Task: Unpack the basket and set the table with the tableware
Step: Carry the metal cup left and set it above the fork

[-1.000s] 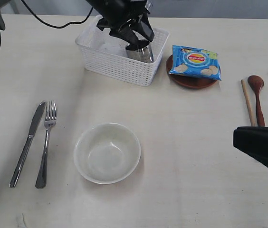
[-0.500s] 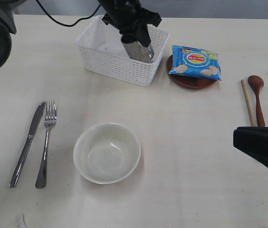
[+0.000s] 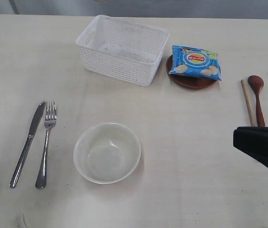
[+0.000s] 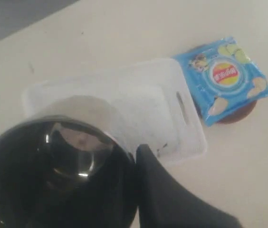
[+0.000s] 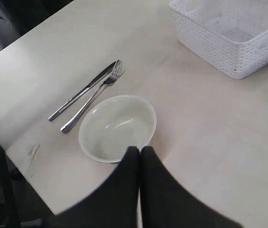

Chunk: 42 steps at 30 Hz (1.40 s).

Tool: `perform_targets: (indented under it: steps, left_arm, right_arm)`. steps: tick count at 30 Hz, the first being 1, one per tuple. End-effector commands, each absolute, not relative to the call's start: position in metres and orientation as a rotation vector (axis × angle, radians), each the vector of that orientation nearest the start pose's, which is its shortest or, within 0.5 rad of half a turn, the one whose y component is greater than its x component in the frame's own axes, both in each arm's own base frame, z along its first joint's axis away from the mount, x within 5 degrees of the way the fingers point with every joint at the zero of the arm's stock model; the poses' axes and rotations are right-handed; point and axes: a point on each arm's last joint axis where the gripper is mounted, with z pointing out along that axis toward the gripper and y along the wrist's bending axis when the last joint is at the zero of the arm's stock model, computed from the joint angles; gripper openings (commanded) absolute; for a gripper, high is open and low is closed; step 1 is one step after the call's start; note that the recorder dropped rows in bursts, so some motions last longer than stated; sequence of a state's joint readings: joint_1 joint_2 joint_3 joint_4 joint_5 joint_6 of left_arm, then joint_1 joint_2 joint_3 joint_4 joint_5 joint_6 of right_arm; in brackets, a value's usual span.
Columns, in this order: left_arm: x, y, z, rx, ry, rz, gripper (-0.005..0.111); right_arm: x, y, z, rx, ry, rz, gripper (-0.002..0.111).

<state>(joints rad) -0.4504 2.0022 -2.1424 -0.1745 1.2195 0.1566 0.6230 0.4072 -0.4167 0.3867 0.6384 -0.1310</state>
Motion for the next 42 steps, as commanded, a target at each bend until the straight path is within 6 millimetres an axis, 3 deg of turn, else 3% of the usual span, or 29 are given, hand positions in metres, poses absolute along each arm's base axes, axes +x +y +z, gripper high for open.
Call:
perform_targets:
  steps: [1, 5, 12, 17, 21, 28, 34, 42]
  left_arm:
    - [0.365, -0.177, 0.359, 0.683, 2.569, -0.127, 0.0]
    - [0.35, -0.157, 0.348, 0.631, 2.628, 0.054, 0.0]
    - [0.341, -0.152, 0.308, 0.669, 2.762, 0.086, 0.0]
    - [0.345, -0.138, 0.27, 0.641, 2.899, 0.106, 0.0]
    - [0.352, -0.127, 0.248, 0.604, 2.936, 0.023, 0.0]
    - [0.368, -0.128, 0.214, 0.623, 2.955, -0.044, 0.0]
    - [0.377, -0.131, 0.193, 0.63, 2.963, -0.042, 0.0]
    - [0.38, -0.136, 0.191, 0.619, 2.924, -0.106, 0.0]
  right_arm:
    - [0.053, 0.063, 0.274, -0.617, 2.044, 0.713, 0.0]
    - [0.053, 0.063, 0.274, -0.618, 2.046, 0.713, 0.0]
    - [0.053, 0.063, 0.273, -0.62, 2.049, 0.713, 0.0]
    - [0.053, 0.063, 0.273, -0.622, 2.051, 0.713, 0.0]
    - [0.053, 0.063, 0.273, -0.622, 2.051, 0.713, 0.0]
    - [0.053, 0.063, 0.273, -0.624, 2.05, 0.711, 0.0]
    - [0.053, 0.063, 0.273, -0.625, 2.045, 0.707, 0.0]
    - [0.053, 0.063, 0.273, -0.628, 2.045, 0.7, 0.0]
